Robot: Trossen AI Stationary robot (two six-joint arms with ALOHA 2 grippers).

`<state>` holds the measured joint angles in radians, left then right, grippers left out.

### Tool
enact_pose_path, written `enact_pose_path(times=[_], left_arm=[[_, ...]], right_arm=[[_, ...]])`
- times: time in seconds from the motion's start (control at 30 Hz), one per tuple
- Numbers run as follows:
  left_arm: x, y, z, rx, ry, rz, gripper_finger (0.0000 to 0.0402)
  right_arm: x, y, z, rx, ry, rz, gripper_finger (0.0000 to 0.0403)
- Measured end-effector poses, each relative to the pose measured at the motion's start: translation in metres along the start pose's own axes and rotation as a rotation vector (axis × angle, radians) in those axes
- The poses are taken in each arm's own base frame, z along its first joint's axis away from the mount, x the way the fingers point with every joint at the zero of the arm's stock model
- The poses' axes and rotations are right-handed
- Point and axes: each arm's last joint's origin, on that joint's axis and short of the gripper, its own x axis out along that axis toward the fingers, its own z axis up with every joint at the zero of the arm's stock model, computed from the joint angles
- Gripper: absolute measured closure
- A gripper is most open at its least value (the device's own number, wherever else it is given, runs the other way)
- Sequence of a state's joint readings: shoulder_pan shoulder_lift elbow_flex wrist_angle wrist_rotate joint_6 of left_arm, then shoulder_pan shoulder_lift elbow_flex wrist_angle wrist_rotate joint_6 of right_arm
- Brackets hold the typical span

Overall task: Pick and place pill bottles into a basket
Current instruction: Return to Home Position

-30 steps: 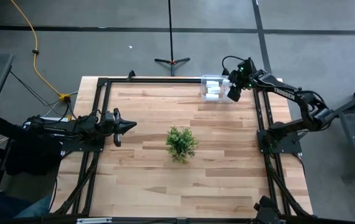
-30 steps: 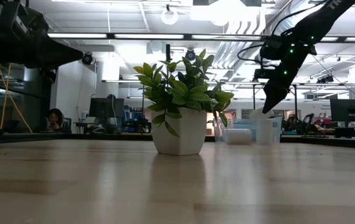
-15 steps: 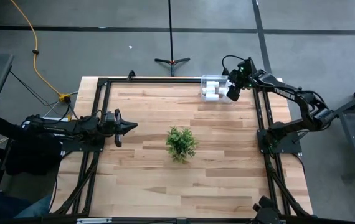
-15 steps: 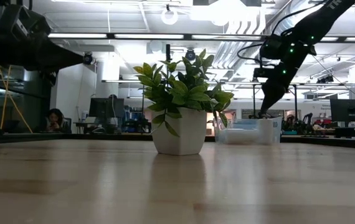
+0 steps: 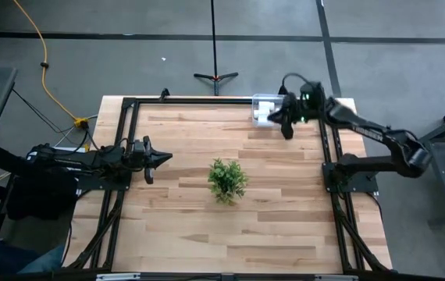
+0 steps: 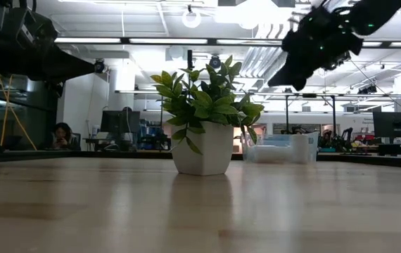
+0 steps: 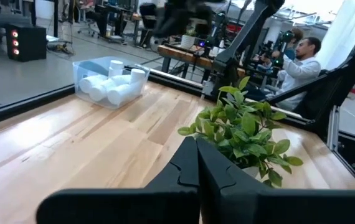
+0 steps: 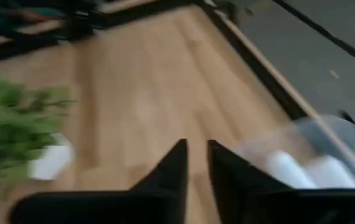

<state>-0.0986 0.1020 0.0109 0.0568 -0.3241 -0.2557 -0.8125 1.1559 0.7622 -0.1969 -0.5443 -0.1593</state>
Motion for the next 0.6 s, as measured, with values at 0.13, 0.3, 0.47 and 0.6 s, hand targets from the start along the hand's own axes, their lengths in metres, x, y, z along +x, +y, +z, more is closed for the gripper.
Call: enact_pose_path(times=[0.13,0.3,0.47,0.6], left_arm=[[0.0,0.0,0.0,0.016,-0.001,0.001,0.0368],[0.0,0.0,0.0,0.026,-0.001,0.001,0.0379],[0.0,0.0,0.0,0.041,-0.003,0.009,0.0378],[0.0,0.001,0.001,0.052,-0.011,0.033,0.0378]], right_arm=[[0.007,0.039,-0.018,-0.044,-0.128,0.11,0.0393],[-0.001,0.074,-0.046,-0.058,-0.303,0.153,0.0396],[-0.024,0.098,-0.074,-0.084,-0.388,0.256,0.04],[-0.04,0.111,-0.092,-0.064,-0.459,0.263,0.0401]])
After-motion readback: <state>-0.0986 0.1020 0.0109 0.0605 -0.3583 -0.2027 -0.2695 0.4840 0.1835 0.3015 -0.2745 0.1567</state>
